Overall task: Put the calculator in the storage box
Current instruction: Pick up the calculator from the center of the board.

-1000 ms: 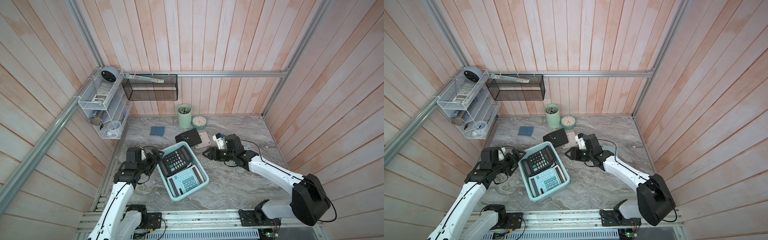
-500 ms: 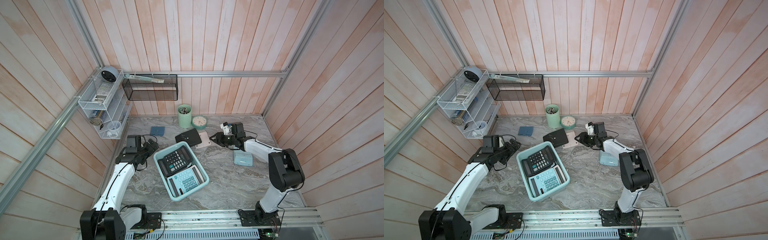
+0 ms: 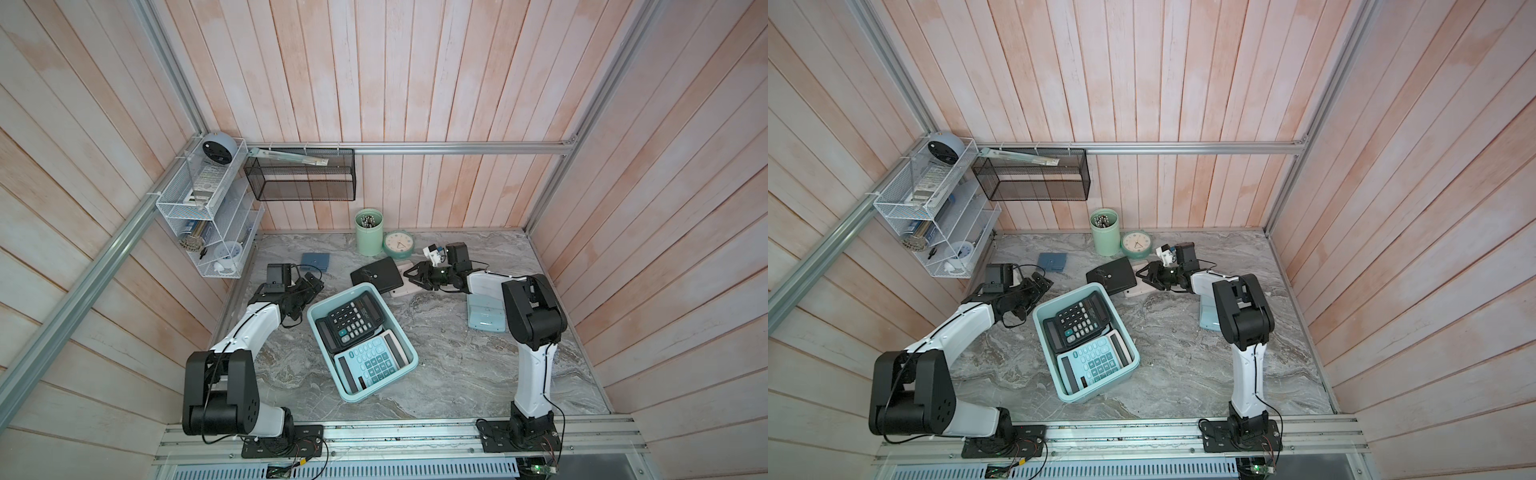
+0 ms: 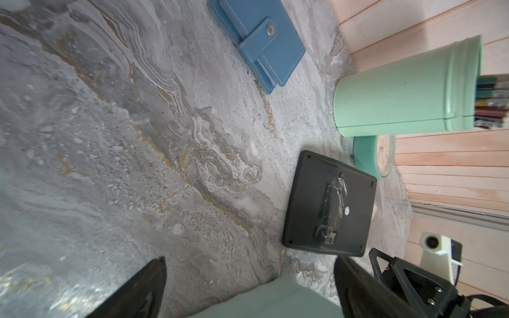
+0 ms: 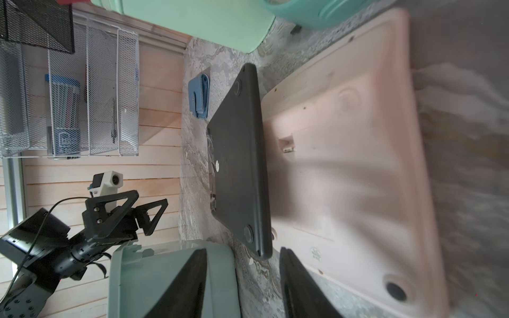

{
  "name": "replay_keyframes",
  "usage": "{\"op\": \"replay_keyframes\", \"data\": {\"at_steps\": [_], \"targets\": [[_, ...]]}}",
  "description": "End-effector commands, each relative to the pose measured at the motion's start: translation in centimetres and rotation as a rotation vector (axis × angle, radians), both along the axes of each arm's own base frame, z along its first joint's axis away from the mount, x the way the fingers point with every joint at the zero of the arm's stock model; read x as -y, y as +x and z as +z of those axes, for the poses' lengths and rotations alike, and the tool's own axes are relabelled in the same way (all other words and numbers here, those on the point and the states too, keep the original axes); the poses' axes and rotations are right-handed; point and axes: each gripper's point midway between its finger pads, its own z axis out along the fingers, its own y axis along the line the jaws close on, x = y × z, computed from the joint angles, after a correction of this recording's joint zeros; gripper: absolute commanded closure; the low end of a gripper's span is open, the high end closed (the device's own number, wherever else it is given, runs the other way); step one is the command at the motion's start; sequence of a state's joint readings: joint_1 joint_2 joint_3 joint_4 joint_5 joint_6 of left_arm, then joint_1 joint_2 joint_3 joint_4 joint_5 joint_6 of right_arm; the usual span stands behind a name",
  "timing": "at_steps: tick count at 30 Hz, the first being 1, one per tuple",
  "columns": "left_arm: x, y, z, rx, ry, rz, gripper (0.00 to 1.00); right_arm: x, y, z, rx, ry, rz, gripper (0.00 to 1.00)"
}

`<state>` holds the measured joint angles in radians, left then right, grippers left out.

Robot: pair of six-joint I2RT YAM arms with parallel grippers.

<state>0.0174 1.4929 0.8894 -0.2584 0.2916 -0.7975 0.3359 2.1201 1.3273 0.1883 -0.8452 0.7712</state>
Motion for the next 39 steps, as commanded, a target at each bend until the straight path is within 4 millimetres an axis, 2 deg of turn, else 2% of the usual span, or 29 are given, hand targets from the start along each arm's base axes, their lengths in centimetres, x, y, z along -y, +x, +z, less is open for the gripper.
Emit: {"op": "replay_keyframes", "data": {"at_steps": [1, 5, 9, 17, 22, 26, 29, 32, 36, 39], "targets": [[0.6, 2.9, 1.1, 0.093, -0.051, -0.018, 0.00, -2.3, -0.1, 0.6, 0.014, 0.044, 0.058, 0.50], [1.2, 4.8, -0.5, 0.102, -0.087, -0.041, 0.00, -3.3, 0.2, 0.0, 0.010, 0.038, 0.061, 0.49], [2.0, 5.8, -2.3, 0.085, -0.135, -0.058, 0.00, -3.9, 0.5, -0.5, 0.007, 0.032, 0.060, 0.49], [2.2, 7.1, -3.4, 0.093, -0.118, -0.065, 0.01, -3.4, 0.7, -2.2, -0.009, -0.037, 0.020, 0.49], [3.3, 8.6, -4.7, 0.115, -0.095, -0.134, 0.10, -5.2, 0.4, -2.6, -0.022, -0.041, 0.062, 0.49], [5.8, 9.2, -5.5, 0.134, -0.145, -0.194, 0.22, -6.7, 0.4, -2.4, -0.028, 0.014, 0.073, 0.51], [7.8, 9.3, -5.9, 0.134, -0.153, -0.244, 0.30, -7.0, 0.6, -2.0, -0.020, 0.043, 0.071, 0.59], [8.8, 9.3, -6.0, 0.137, -0.178, -0.263, 0.40, -7.5, 0.8, -1.1, -0.011, 0.092, 0.070, 0.66], [9.1, 9.1, -5.1, 0.158, -0.203, -0.264, 0.43, -7.5, 1.1, 0.6, 0.009, 0.159, 0.056, 0.84], [8.5, 9.0, -3.0, 0.196, -0.197, -0.240, 0.43, -7.0, 1.3, 2.3, 0.036, 0.200, 0.038, 0.95]]}}
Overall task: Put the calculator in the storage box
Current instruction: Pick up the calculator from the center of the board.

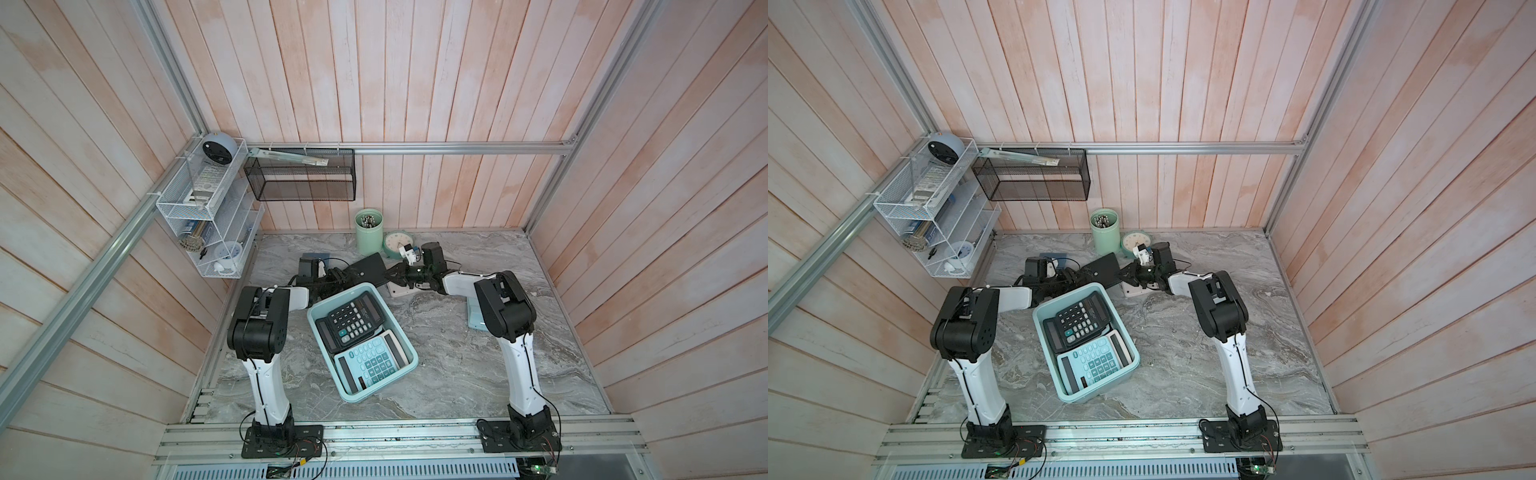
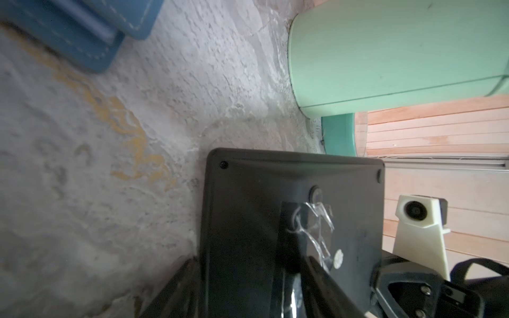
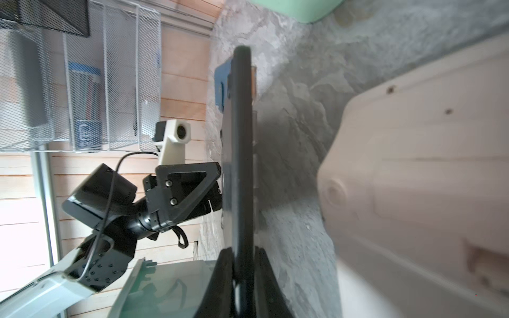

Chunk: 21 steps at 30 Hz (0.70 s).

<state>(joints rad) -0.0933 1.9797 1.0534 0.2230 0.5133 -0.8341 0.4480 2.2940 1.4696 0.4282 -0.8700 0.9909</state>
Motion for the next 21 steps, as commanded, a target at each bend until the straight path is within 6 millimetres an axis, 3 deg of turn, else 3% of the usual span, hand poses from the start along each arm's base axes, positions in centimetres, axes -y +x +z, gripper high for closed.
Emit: {"op": "replay_keyframes", "data": {"at_steps": [1, 9, 16, 19, 21], "targets": [[-0.8, -0.1, 3.2, 0.065, -0.013, 0.030, 0.43, 0.6, 0.4, 2.7, 0.054, 0.072, -0.030, 0.97], [-6.7, -1.4, 9.9, 0.111, 0.094, 0.239, 0.33, 3.4, 0.2, 7.8, 0.152, 0.124, -0.092, 1.00], [-7.7, -3.7, 14.8, 0.137, 0.148, 0.257, 0.22, 5.1, -0.7, 11.9, 0.251, 0.100, -0.125, 1.00], [-7.9, -5.0, 16.7, 0.160, 0.149, 0.265, 0.06, 6.1, -1.2, 13.4, 0.305, 0.049, -0.150, 1.00], [-7.8, -6.0, 18.1, 0.177, 0.137, 0.264, 0.00, 6.5, -1.7, 14.5, 0.344, 0.004, -0.158, 1.00]]}}
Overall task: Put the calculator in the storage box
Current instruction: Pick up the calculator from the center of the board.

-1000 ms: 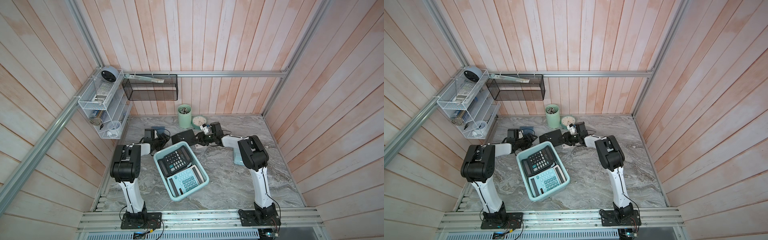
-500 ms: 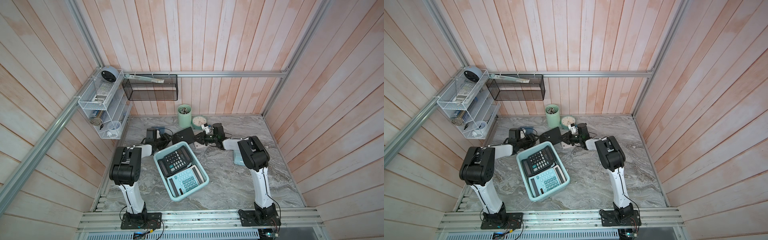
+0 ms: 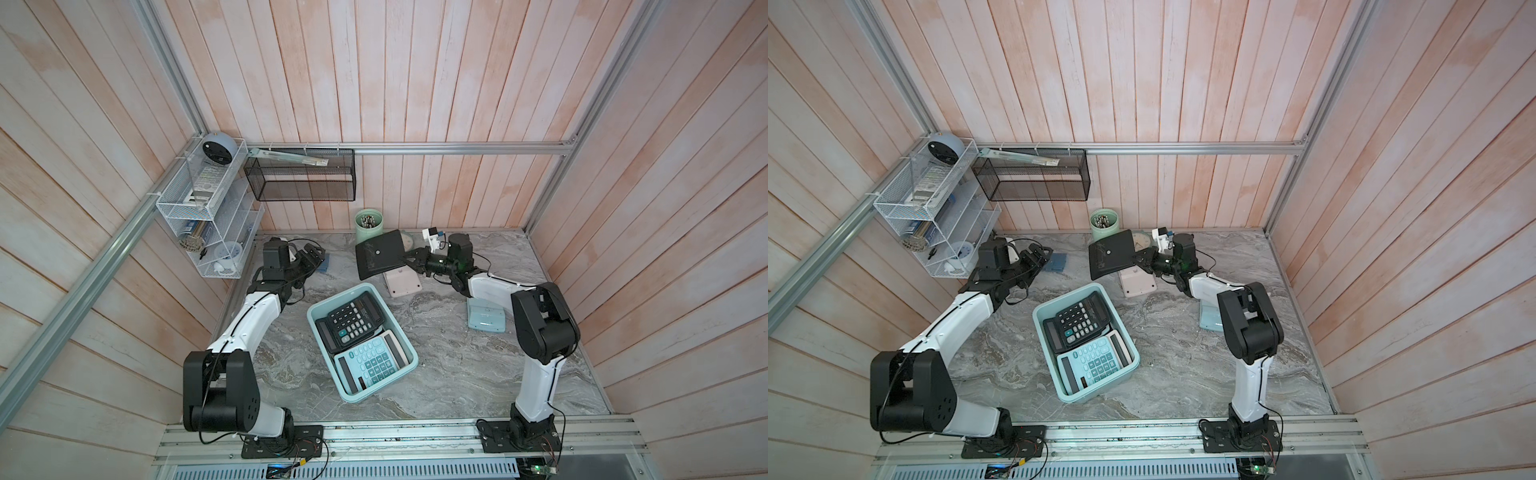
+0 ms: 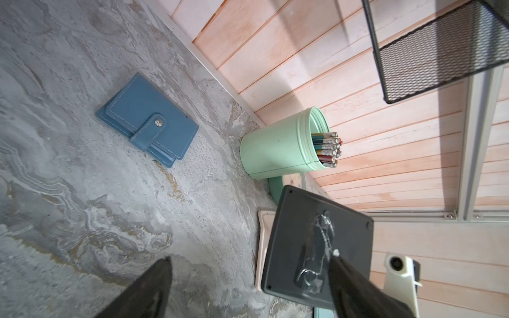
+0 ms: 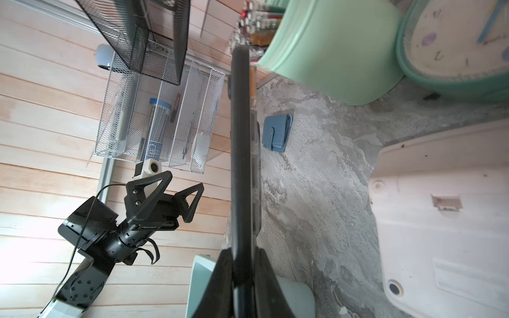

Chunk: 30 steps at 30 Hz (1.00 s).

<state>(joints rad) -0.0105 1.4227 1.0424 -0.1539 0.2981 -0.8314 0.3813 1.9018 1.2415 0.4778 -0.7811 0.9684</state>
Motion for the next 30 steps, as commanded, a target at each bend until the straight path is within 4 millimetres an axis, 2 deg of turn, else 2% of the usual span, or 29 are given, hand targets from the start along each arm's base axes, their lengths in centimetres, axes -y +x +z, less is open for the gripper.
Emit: {"op": "replay_keyframes", "data": {"at_steps": [1, 7, 13, 20, 30], "targets": [[-0.2, -2.0, 2.1, 0.008, 0.013, 0.006, 0.00, 1.0, -0.7, 2.8, 0.130, -0.081, -0.027, 1.00], [1.3, -5.5, 6.6, 0.065, -0.049, -0.028, 0.00, 1.8, -4.3, 5.6, 0.310, -0.373, -0.055, 1.00], [4.2, -8.4, 9.2, 0.089, -0.164, -0.086, 0.00, 1.6, -8.0, 7.3, 0.558, -0.732, -0.107, 1.00], [6.6, -10.1, 10.7, 0.110, -0.294, -0.121, 0.00, 0.7, -10.7, 9.3, 0.803, -0.981, -0.170, 1.00], [9.6, -10.7, 11.5, 0.108, -0.385, -0.166, 0.00, -3.2, -13.7, 11.2, 1.176, -1.292, -0.225, 1.00]]}}
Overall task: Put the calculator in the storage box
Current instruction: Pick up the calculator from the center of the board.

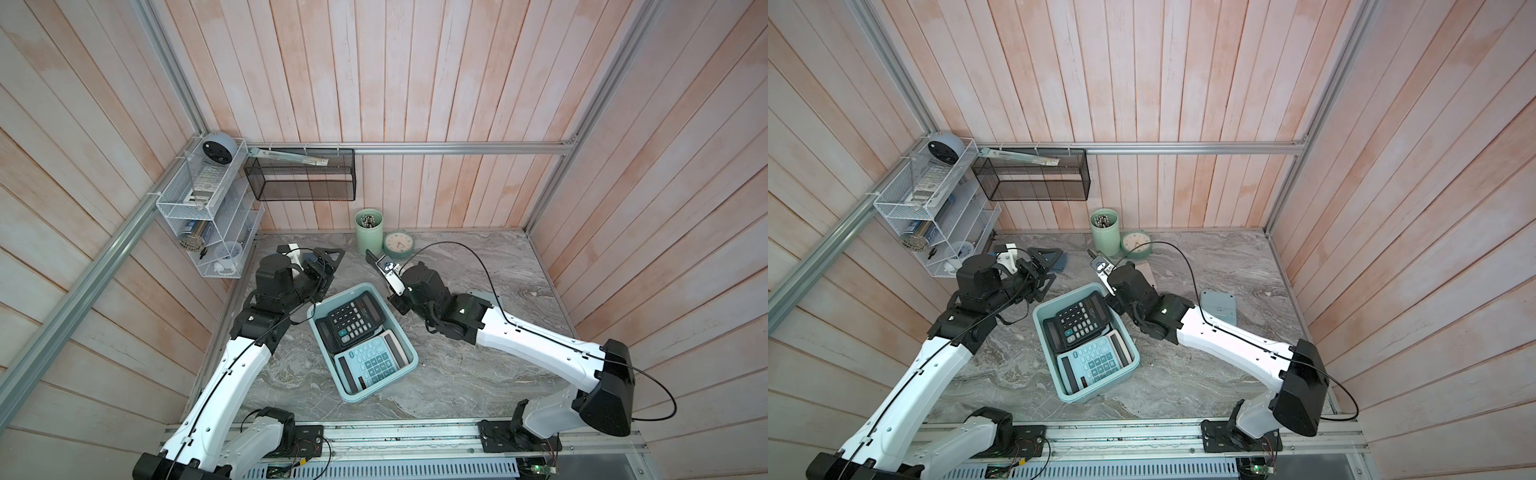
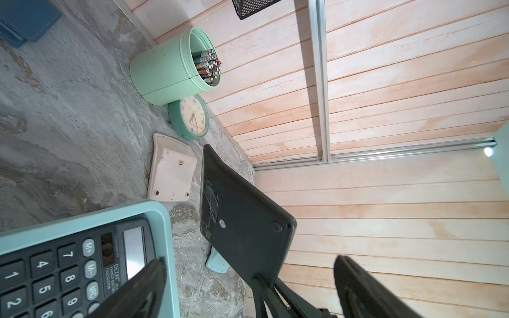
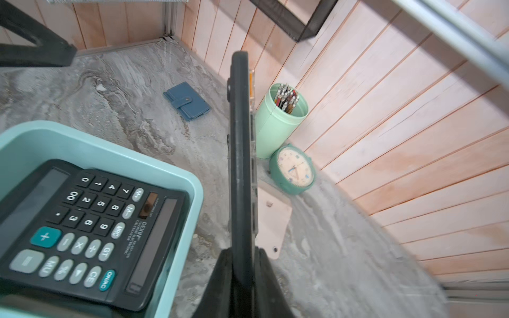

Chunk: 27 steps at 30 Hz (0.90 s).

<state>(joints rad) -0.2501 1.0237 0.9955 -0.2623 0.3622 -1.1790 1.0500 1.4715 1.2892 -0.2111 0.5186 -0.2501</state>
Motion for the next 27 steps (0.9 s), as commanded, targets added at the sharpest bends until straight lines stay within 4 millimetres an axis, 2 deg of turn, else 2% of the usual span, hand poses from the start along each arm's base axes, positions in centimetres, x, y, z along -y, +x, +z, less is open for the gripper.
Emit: {"op": "replay_keyframes", "data": {"at_steps": [1, 3, 5, 8, 17, 26, 27], "targets": [[0.6, 0.1, 0.9, 0.018, -0.055, -0.004, 0.00, -0.1, 0.8, 3.4, 0.229, -0.088, -0.081, 1.00], [0.8, 0.2, 0.8, 0.007, -0.065, -0.009, 0.01, -0.9, 0.3, 3.4, 0.265, -0.121, -0.072, 1.00], [0.8, 0.2, 0.3, -0.008, -0.080, -0.002, 0.11, -1.6, 0.1, 3.5, 0.304, -0.133, -0.077, 1.00], [0.9, 0.3, -0.1, -0.024, -0.088, 0.006, 0.18, -2.7, -0.3, 3.3, 0.357, -0.176, -0.076, 1.00], [1.6, 0.4, -1.0, -0.053, -0.060, 0.002, 0.30, -5.6, -0.9, 2.2, 0.467, -0.314, -0.065, 1.00], [2.1, 1.3, -2.5, -0.089, -0.058, 0.002, 0.59, -7.3, -2.4, 2.6, 0.511, -0.300, -0.020, 1.00], [2.2, 1.4, -2.6, -0.091, -0.061, -0.001, 0.60, -7.5, -2.6, 2.5, 0.515, -0.301, -0.019, 1.00]]}}
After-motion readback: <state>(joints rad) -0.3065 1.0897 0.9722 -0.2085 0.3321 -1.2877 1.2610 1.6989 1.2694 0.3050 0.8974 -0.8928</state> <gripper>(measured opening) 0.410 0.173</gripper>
